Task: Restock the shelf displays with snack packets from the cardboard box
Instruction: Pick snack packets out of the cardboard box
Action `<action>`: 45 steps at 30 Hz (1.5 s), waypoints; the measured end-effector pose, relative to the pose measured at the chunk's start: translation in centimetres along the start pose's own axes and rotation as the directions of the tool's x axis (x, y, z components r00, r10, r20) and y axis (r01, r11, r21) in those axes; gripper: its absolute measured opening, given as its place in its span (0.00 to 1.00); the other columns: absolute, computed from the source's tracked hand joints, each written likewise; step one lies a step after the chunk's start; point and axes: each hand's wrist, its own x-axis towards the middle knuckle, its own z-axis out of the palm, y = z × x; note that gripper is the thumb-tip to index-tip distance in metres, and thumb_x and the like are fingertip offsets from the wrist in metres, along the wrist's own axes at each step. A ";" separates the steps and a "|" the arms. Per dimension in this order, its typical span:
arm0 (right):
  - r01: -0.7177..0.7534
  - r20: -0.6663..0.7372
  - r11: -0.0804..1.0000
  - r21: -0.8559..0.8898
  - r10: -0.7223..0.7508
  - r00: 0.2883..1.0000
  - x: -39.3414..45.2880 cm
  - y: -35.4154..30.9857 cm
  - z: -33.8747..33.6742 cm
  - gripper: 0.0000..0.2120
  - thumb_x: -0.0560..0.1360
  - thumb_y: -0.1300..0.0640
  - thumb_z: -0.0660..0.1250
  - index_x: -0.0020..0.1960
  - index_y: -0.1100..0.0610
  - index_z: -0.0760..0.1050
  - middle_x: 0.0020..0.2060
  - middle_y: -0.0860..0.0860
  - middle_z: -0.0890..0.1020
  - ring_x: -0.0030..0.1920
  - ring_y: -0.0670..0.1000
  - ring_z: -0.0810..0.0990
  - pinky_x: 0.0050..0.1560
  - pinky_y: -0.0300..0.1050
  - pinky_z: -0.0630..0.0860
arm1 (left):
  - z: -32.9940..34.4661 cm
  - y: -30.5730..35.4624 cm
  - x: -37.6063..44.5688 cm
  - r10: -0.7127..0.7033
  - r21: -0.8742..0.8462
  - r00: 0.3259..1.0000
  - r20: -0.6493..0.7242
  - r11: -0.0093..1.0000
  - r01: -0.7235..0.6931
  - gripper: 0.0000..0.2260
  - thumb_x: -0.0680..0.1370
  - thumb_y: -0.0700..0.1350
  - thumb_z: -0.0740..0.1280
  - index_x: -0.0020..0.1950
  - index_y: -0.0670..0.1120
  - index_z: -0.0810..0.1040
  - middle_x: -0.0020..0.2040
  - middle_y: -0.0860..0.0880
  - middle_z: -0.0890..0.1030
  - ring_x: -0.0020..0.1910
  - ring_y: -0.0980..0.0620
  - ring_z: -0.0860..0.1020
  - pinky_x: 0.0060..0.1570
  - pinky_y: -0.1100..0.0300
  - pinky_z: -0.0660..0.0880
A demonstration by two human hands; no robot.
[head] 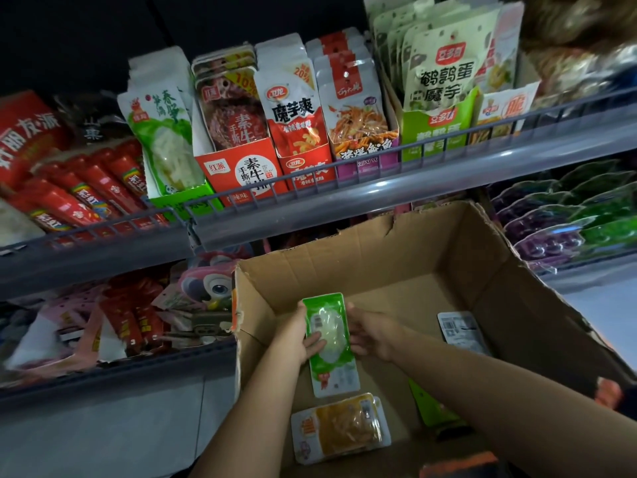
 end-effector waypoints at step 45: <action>0.765 0.076 0.629 -0.134 -0.764 0.641 -18.2 -14.8 2.4 0.04 0.75 0.62 0.68 0.46 0.55 0.79 0.45 0.53 0.84 0.44 0.52 0.82 0.40 0.43 0.78 | -0.7 7.1 -15.0 0.774 -0.355 0.550 0.313 0.633 -0.688 0.03 0.76 0.37 0.66 0.47 0.41 0.79 0.43 0.47 0.84 0.45 0.52 0.81 0.47 0.58 0.75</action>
